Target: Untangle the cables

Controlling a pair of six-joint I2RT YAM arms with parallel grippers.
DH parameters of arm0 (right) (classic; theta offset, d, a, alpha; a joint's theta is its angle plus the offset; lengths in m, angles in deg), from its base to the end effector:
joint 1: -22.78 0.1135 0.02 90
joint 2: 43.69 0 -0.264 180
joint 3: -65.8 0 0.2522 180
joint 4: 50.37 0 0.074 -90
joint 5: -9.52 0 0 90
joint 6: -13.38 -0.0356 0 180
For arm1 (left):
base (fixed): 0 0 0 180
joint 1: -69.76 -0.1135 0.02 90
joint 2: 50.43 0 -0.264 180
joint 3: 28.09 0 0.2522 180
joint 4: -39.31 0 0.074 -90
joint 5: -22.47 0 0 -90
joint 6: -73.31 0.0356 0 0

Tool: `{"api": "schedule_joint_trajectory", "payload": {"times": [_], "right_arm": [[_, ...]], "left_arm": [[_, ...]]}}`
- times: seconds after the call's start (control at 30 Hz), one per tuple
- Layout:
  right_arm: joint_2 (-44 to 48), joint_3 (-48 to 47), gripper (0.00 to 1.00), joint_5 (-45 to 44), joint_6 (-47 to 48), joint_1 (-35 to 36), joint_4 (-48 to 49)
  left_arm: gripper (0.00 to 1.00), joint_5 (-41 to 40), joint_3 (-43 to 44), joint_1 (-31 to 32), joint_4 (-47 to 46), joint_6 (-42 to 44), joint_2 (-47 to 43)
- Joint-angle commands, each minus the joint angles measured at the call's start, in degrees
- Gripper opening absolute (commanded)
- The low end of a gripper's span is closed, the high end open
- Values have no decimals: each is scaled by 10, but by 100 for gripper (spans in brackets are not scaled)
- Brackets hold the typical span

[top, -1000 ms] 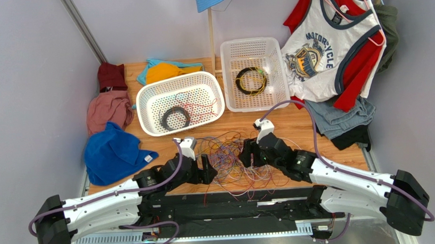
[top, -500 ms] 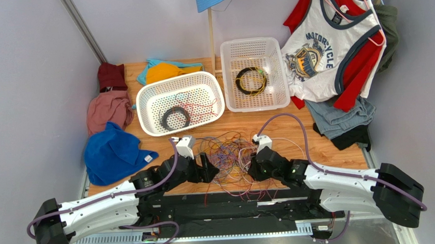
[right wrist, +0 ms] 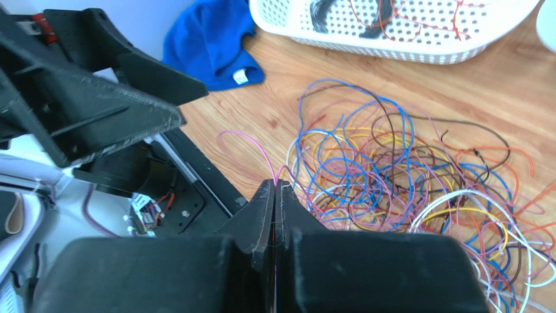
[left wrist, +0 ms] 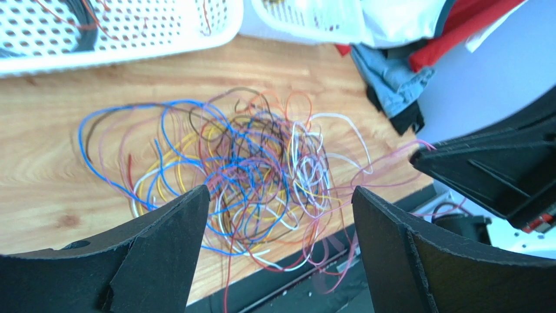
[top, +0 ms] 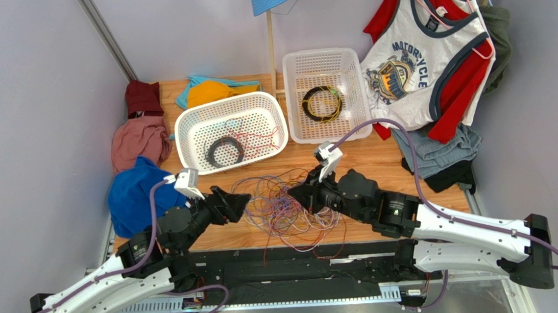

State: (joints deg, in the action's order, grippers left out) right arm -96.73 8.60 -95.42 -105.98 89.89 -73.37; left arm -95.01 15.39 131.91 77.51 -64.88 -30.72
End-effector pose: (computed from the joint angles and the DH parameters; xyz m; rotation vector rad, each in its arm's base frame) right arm 0.0922 0.1949 0.3077 -0.4653 1.9357 0.8846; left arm 0.0634 -0.0847 0.2779 -0.1240 1.8906 -0.9246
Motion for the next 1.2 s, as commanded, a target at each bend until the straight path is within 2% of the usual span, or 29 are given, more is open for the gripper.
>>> {"api": "schedule_joint_trajectory", "payload": {"times": [0.0,0.13,0.33,0.43,0.47,0.6,0.7,0.93,1.17], "right_arm": [[31,32,0,-43,5,8,-14],[94,126,0,-76,-29,8,-21],[151,167,0,-87,-44,8,-27],[162,151,0,-84,-32,9,-33],[163,145,0,-82,-29,8,-34],[147,71,0,-55,-11,8,-38],[129,27,0,-29,-7,8,-43],[105,-73,0,33,-9,8,-46],[83,-80,0,70,-33,8,-18]], "left_arm": [[89,-45,24,0,45,28,-7],[89,-56,27,0,53,32,-8],[88,-26,11,0,3,42,16],[88,28,-1,0,-54,70,35],[88,50,-11,0,-102,93,39],[99,183,-34,0,-228,142,82],[99,228,-47,1,-301,158,107],[99,271,-110,1,-490,180,106],[99,289,-108,2,-551,208,128]]}}
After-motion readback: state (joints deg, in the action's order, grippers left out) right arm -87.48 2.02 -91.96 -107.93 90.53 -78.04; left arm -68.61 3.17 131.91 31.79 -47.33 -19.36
